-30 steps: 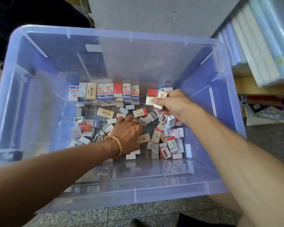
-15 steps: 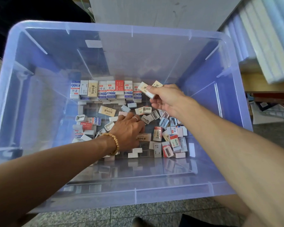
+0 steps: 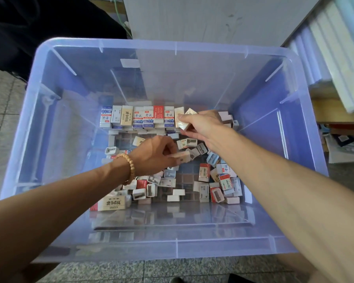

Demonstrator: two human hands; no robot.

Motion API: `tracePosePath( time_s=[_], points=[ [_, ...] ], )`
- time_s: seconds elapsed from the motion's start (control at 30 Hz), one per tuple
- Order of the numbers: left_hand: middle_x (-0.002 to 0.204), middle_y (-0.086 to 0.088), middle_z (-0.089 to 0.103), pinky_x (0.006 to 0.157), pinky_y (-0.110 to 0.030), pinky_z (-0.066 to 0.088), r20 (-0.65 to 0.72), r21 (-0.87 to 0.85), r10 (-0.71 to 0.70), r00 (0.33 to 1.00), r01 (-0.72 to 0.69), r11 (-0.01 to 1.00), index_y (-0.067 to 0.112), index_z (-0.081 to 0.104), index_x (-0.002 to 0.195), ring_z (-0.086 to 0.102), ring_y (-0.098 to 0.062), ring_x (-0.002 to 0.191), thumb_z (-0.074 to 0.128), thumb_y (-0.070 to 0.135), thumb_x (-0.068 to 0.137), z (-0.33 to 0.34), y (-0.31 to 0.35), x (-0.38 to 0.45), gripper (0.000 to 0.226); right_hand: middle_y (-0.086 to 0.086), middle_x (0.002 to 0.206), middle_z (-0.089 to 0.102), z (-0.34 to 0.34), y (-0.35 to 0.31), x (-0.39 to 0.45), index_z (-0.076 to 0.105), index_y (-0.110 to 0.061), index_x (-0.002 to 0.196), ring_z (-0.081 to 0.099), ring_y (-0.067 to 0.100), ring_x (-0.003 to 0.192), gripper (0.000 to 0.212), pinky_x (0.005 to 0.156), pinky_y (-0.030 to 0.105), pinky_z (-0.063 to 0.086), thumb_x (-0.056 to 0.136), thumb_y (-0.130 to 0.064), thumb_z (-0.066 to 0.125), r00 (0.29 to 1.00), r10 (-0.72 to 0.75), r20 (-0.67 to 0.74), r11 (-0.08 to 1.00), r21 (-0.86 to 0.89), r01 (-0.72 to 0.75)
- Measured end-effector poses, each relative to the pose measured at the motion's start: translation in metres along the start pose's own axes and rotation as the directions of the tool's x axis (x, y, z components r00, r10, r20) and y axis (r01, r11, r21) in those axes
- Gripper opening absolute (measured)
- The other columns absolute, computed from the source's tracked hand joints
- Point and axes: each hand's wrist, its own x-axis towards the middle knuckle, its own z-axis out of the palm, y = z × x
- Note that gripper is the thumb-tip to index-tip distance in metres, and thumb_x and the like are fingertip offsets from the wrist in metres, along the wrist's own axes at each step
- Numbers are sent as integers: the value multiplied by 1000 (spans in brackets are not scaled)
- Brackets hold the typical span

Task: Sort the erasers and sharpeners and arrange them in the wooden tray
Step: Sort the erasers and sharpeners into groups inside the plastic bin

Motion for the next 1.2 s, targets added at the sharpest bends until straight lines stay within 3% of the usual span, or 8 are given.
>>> tracePosePath(
  time_s=[0.1,0.27,0.43,0.53,0.7,0.87,1.1,1.2],
  points=[
    [79,-1,64,45,-17,41,-67,-200,-142,988,127,972,16,62,87,52,-10,58,73,26,87,-15,-2,-14,15,12,90,76,-1,-4,-3,71,-5,95,75,21,77,23,66,28,62,81,-20,82,999,-41,-25,982,-185,36],
    [82,-10,72,67,-30,57,-115,-589,-421,900,280,758,8,68,87,64,-16,67,76,13,83,-29,-13,-36,11,1,84,71,-4,-11,-12,66,-17,92,70,11,69,13,55,18,55,91,-28,72,977,-212,15,869,-455,195],
    [85,-15,70,59,-23,59,-78,-845,-591,803,261,467,-1,65,95,66,-17,64,69,0,86,-41,-20,-53,10,6,90,71,-6,-12,-16,60,-17,90,75,16,71,12,64,26,60,96,-26,66,988,-156,19,911,-383,151],
    [80,-14,69,63,-27,58,-55,-887,-611,789,243,394,1,64,90,65,-19,66,65,-3,88,-45,-21,-61,5,6,86,72,-5,-20,-23,60,-18,86,75,15,68,14,63,25,60,93,-24,70,987,-157,-21,941,-308,143],
    [91,-18,69,60,-28,55,-15,-903,-644,765,266,337,1,63,96,65,-24,74,64,-3,89,-46,-23,-80,8,8,93,74,31,-30,-34,67,-12,95,76,17,78,2,75,30,62,94,-11,67,972,-154,176,931,-305,202],
    [85,-13,68,61,-28,56,-8,-883,-643,766,296,364,1,62,99,63,-20,69,63,0,91,-42,-20,-98,8,9,87,75,87,-39,-37,67,-12,92,75,15,74,4,68,29,62,91,-10,71,937,-134,323,864,-425,270],
    [85,-10,68,64,-28,57,-17,-865,-635,772,308,397,1,62,101,65,-18,70,64,4,92,-41,-20,-100,9,10,77,75,147,-36,-26,64,-14,65,74,21,71,25,76,37,62,83,-14,81,934,-198,296,818,-475,324],
    [85,-9,68,64,-29,57,-14,-870,-643,765,308,385,3,62,100,65,-18,71,64,6,93,-41,-22,-99,8,12,79,75,153,-30,-19,67,-11,70,75,23,70,21,74,41,63,85,-19,80,942,-192,274,816,-488,309]
  ],
)
